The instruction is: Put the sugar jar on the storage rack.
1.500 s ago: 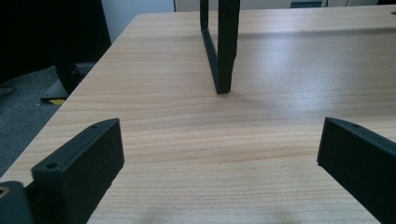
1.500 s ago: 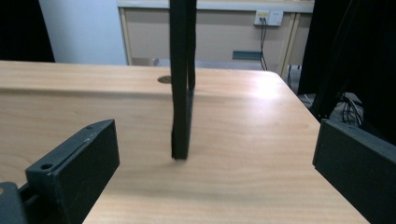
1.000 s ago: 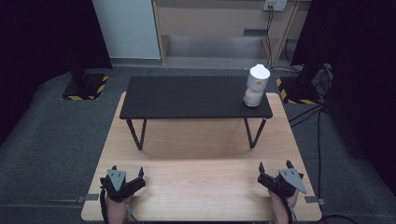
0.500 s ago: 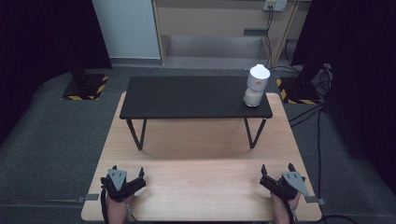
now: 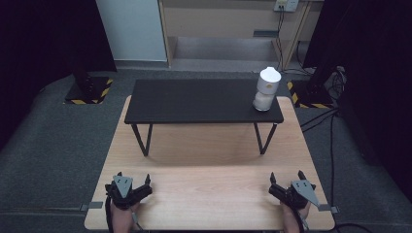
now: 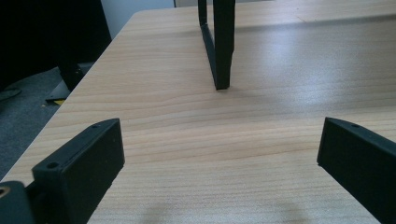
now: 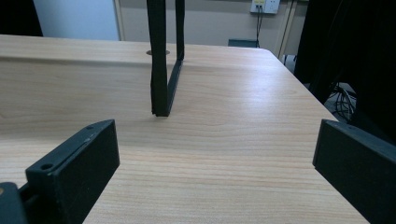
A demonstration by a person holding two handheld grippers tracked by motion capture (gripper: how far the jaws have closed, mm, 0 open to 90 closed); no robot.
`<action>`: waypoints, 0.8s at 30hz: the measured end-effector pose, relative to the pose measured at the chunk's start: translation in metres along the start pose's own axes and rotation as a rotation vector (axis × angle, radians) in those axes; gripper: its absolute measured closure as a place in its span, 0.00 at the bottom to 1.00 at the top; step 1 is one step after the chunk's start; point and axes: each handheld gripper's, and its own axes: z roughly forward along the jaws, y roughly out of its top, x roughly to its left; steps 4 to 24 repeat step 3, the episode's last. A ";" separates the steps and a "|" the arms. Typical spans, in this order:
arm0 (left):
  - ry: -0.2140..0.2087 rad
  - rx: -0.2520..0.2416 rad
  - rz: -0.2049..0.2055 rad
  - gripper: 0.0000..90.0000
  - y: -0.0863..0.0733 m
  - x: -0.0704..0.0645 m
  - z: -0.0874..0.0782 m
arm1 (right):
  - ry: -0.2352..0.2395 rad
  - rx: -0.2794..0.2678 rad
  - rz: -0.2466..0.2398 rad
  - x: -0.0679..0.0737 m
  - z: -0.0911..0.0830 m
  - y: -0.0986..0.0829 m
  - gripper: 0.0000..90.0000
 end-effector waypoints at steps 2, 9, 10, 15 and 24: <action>0.002 -0.001 -0.001 0.00 0.000 0.000 0.000 | -0.003 0.001 -0.005 0.001 0.000 0.000 0.01; 0.002 -0.001 0.000 0.00 0.000 0.000 0.000 | -0.004 0.001 -0.009 0.001 0.000 0.000 0.01; 0.002 -0.001 0.000 0.00 0.000 0.000 0.000 | -0.004 0.001 -0.009 0.001 0.000 0.000 0.01; 0.002 -0.001 0.000 0.00 0.000 0.000 0.000 | -0.004 0.001 -0.009 0.001 0.000 0.000 0.01; 0.002 -0.001 0.000 0.00 0.000 0.000 0.000 | -0.004 0.001 -0.009 0.001 0.000 0.000 0.01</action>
